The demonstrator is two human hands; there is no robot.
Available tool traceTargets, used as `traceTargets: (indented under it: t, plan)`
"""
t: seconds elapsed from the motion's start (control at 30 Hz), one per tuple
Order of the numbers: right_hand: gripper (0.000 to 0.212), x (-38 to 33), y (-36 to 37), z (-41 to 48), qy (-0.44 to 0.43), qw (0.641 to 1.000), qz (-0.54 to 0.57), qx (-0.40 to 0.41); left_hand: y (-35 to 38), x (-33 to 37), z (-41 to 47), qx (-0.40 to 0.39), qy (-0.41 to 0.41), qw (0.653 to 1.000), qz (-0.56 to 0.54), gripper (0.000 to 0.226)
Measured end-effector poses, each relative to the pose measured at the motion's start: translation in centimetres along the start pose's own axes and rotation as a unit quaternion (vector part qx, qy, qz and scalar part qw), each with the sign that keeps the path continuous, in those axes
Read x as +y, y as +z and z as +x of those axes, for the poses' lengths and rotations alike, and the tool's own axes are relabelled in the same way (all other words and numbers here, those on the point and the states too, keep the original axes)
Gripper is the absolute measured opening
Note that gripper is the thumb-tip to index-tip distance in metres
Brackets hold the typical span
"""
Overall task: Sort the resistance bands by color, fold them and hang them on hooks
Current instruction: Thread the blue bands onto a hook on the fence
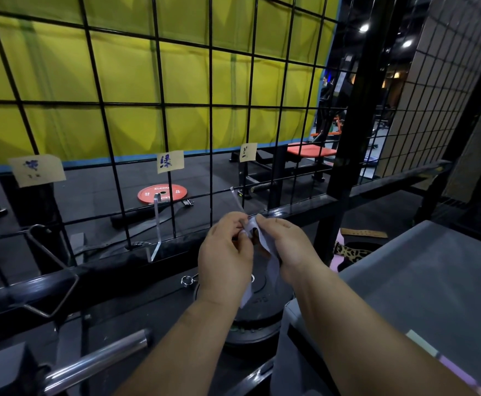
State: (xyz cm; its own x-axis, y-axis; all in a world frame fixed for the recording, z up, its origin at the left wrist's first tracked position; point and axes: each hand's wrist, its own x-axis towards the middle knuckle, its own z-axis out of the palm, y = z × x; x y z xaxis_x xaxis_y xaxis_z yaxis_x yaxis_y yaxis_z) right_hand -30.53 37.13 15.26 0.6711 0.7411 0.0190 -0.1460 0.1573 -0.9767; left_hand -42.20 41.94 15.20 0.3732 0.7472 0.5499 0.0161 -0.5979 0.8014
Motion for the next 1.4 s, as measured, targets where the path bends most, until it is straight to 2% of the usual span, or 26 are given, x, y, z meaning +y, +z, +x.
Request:
traceTargets:
  t: [0.07, 0.13, 0.27, 0.43, 0.53, 0.6, 0.67, 0.9, 1.1, 1.2, 1.23, 1.4]
  plan:
    - [0.047, 0.1, -0.1, 0.1, 0.01, 1.0, 0.016, -0.005, -0.1, 0.1, 0.1, 0.0, -0.009, 1.0, -0.008, 0.027]
    - [0.042, 0.1, 0.0, 0.1, 0.012, 1.0, 0.027, -0.007, -0.2, 0.2, 0.1, -0.004, -0.016, 1.0, -0.019, 0.027]
    - [0.024, 0.3, 0.0, 0.1, 0.0, 1.0, 0.007, -0.014, -0.5, 0.1, 0.0, -0.016, -0.018, 0.999, -0.025, 0.03]
    - [0.033, 0.9, -0.1, 0.0, 0.017, 0.999, -0.006, -0.033, -0.7, 0.1, -0.2, -0.016, -0.029, 0.999, -0.034, 0.037]
    - [0.027, 0.9, 0.0, -0.1, 0.022, 0.999, -0.025, -0.038, -0.7, 0.3, -0.5, -0.012, -0.031, 0.997, -0.072, 0.033]
    - [0.033, 0.7, -0.1, -0.2, 0.034, 0.998, -0.019, -0.046, -0.6, 0.3, -0.5, -0.001, -0.027, 0.995, -0.094, 0.032]
    - [0.038, 0.7, -0.1, -0.2, 0.049, 0.997, -0.018, -0.059, -0.5, 0.3, -0.6, 0.01, -0.021, 0.996, -0.09, 0.028]
    - [0.029, 0.7, -0.3, -1.0, 0.04, 0.996, -0.057, -0.053, 0.0, -0.5, -0.9, 0.022, -0.024, 0.998, -0.048, 0.024]
    - [0.038, 0.6, 0.0, -1.2, 0.005, 0.995, -0.068, -0.072, -0.5, 0.6, -1.0, 0.001, -0.03, 0.997, -0.068, 0.023]
    - [0.073, 0.8, 0.3, -0.9, -0.011, 0.994, -0.08, -0.071, -0.8, 1.3, -1.0, 0.005, -0.029, 0.996, -0.08, 0.028]
    - [0.077, 0.9, 0.3, -0.8, -0.017, 0.993, -0.091, -0.073, -0.8, 1.4, -0.9, 0.007, -0.032, 0.996, -0.083, 0.027]
    - [0.082, 0.5, 0.2, -1.1, -0.03, 0.99, -0.126, -0.054, -0.8, 1.5, -0.3, 0.011, -0.065, 0.991, -0.112, 0.018]
